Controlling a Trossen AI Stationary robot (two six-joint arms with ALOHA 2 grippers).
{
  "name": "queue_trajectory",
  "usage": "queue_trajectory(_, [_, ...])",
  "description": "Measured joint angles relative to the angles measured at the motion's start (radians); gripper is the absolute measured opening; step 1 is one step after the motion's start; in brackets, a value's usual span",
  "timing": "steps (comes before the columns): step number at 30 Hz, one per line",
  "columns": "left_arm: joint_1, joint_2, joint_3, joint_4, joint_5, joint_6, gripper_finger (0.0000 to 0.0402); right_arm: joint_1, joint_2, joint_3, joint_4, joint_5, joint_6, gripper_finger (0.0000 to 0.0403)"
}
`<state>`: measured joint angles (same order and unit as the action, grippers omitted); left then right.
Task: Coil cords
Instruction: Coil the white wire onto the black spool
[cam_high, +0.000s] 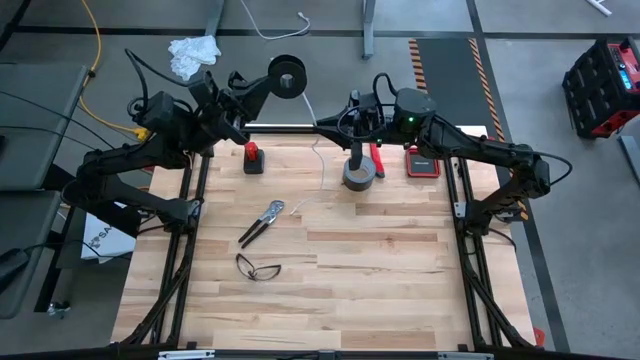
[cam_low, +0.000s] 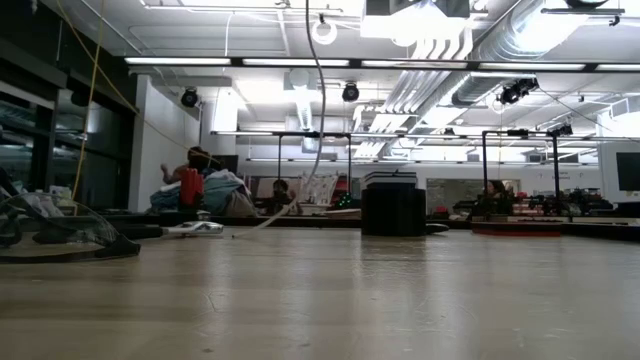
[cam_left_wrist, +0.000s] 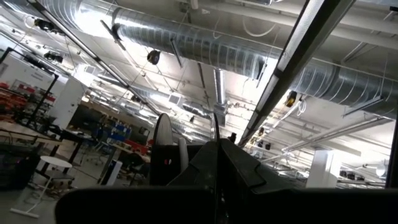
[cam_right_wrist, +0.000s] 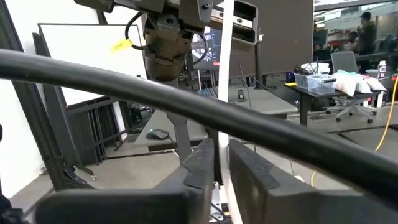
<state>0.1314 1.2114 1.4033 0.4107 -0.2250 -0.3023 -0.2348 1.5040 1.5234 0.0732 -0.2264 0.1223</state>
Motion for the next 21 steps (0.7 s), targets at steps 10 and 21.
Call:
queue_trajectory(10, [0.006,0.024,0.001,0.016,-0.041,-0.101,0.0001,0.052,0.002,0.0,0.043,0.02,0.01,0.0002])
queue_trajectory(21, [0.036,0.102,0.001,0.013,0.102,-0.524,0.0,0.095,0.024,0.0,0.092,0.012,0.008,0.0001])
